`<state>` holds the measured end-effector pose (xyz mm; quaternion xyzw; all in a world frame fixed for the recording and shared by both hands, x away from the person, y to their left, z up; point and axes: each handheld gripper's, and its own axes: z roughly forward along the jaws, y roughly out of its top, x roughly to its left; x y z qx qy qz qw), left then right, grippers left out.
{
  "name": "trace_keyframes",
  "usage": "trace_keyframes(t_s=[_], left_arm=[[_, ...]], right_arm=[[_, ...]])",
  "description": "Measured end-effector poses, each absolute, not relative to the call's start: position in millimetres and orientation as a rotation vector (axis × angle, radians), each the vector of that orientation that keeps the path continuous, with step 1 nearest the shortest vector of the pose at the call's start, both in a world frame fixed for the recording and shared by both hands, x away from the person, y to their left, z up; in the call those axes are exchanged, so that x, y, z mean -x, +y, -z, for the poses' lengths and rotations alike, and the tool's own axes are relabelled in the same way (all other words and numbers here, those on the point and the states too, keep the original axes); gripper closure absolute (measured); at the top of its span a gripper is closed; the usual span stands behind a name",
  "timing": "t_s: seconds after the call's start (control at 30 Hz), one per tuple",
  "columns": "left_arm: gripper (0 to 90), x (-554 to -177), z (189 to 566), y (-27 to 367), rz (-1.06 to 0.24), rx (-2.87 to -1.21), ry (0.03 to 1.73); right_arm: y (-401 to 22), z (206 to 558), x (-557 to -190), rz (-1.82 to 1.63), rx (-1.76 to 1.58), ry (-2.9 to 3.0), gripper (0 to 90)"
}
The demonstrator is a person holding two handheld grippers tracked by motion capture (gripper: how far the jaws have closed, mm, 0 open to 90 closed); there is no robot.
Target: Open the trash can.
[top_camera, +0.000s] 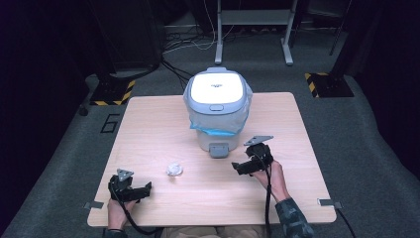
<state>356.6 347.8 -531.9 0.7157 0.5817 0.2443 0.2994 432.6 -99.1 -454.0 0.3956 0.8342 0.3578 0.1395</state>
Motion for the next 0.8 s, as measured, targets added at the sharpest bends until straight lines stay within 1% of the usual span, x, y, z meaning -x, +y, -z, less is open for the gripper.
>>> trace_keyframes(t_s=[0.67, 0.7, 0.8], left_arm=[[0.7, -356, 532, 348, -0.648, -1.899, 1.544], [0.7, -356, 532, 348, -0.648, -1.9, 1.544], [0.7, -357, 532, 348, -0.649, -1.9, 1.544]], right_arm=[[-74, 458, -449, -1.021, -1.105, 2.452, 4.3], [-74, 458, -450, -1.016, -1.101, 2.454, 6.4], [-71, 458, -450, -1.044, -1.058, 2.447, 20.9]])
